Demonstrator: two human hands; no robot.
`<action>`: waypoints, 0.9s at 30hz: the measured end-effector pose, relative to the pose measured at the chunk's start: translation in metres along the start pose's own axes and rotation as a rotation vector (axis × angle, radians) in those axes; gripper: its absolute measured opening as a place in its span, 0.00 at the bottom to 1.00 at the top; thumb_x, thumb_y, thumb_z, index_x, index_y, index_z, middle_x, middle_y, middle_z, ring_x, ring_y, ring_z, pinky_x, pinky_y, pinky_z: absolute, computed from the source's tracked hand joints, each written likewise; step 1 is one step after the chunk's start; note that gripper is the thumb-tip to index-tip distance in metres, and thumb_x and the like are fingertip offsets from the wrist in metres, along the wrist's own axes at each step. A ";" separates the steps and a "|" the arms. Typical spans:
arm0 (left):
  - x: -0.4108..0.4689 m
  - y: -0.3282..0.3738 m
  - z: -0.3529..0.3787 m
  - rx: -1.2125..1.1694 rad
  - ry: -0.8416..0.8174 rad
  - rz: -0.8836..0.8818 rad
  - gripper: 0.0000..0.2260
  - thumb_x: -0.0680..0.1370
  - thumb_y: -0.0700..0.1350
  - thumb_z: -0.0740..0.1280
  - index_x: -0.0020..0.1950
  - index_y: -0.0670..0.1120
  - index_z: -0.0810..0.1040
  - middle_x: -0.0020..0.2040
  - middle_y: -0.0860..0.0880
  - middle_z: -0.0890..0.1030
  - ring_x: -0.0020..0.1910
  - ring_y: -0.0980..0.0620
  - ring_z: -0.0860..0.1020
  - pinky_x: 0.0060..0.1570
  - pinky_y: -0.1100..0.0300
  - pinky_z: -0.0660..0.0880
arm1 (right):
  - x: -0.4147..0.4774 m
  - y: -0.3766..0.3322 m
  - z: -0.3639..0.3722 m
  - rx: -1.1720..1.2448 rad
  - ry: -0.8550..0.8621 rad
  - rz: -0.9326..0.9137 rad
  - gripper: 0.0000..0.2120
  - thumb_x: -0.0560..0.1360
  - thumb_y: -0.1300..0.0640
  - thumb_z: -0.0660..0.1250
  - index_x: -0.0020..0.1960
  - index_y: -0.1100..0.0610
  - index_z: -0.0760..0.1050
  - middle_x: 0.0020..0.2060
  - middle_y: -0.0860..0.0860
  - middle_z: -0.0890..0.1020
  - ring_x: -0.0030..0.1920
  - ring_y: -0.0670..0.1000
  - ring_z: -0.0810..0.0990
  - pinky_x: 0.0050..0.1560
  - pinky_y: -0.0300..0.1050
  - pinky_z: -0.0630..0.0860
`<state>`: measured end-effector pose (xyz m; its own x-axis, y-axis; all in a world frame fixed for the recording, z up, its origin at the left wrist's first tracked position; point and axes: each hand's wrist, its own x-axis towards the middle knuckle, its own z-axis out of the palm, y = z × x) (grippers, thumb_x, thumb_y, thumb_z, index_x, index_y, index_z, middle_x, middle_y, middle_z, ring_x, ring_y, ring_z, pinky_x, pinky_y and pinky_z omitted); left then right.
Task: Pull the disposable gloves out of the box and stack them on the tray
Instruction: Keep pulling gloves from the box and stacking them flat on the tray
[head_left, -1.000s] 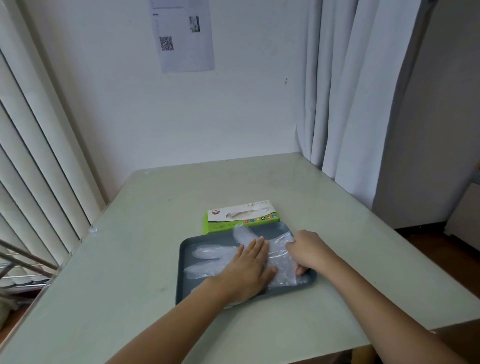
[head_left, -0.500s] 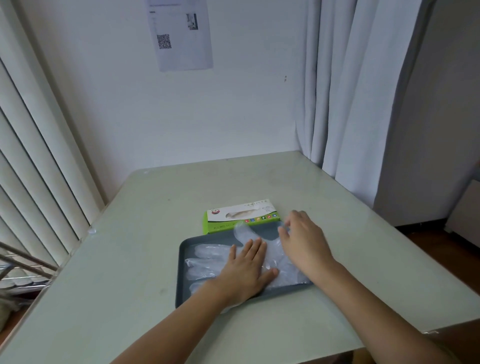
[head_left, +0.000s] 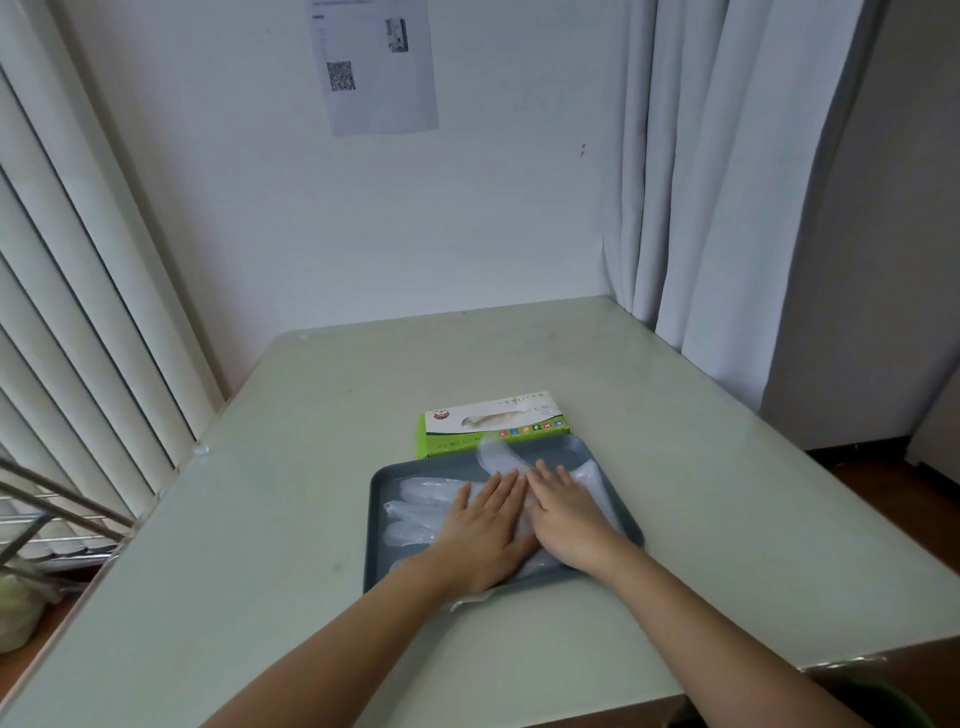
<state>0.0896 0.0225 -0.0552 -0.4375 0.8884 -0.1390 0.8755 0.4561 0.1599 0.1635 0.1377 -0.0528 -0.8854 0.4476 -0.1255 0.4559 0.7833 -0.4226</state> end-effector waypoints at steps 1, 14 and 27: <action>-0.005 -0.004 -0.001 0.008 -0.004 -0.021 0.30 0.83 0.59 0.47 0.79 0.48 0.41 0.79 0.52 0.41 0.78 0.54 0.40 0.74 0.51 0.38 | 0.000 0.001 0.001 -0.066 -0.013 0.006 0.26 0.83 0.52 0.46 0.79 0.55 0.44 0.78 0.52 0.44 0.78 0.54 0.42 0.75 0.47 0.41; -0.039 -0.042 -0.015 -0.049 -0.131 -0.213 0.37 0.79 0.66 0.49 0.79 0.49 0.37 0.79 0.51 0.37 0.78 0.49 0.38 0.75 0.44 0.40 | -0.008 0.005 -0.005 -0.181 -0.077 0.021 0.33 0.80 0.36 0.46 0.79 0.49 0.40 0.78 0.52 0.39 0.76 0.58 0.36 0.74 0.53 0.36; 0.024 -0.091 -0.080 -0.429 0.265 -0.275 0.18 0.80 0.50 0.64 0.70 0.52 0.72 0.70 0.50 0.72 0.66 0.50 0.71 0.55 0.66 0.62 | 0.062 -0.019 -0.075 0.048 0.358 -0.087 0.09 0.77 0.56 0.64 0.54 0.57 0.80 0.54 0.53 0.78 0.54 0.53 0.77 0.53 0.44 0.71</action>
<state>-0.0167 0.0066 0.0053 -0.7224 0.6914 0.0094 0.5845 0.6033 0.5426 0.1071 0.1825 0.0146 -0.8290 0.5094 0.2307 0.3681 0.8077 -0.4607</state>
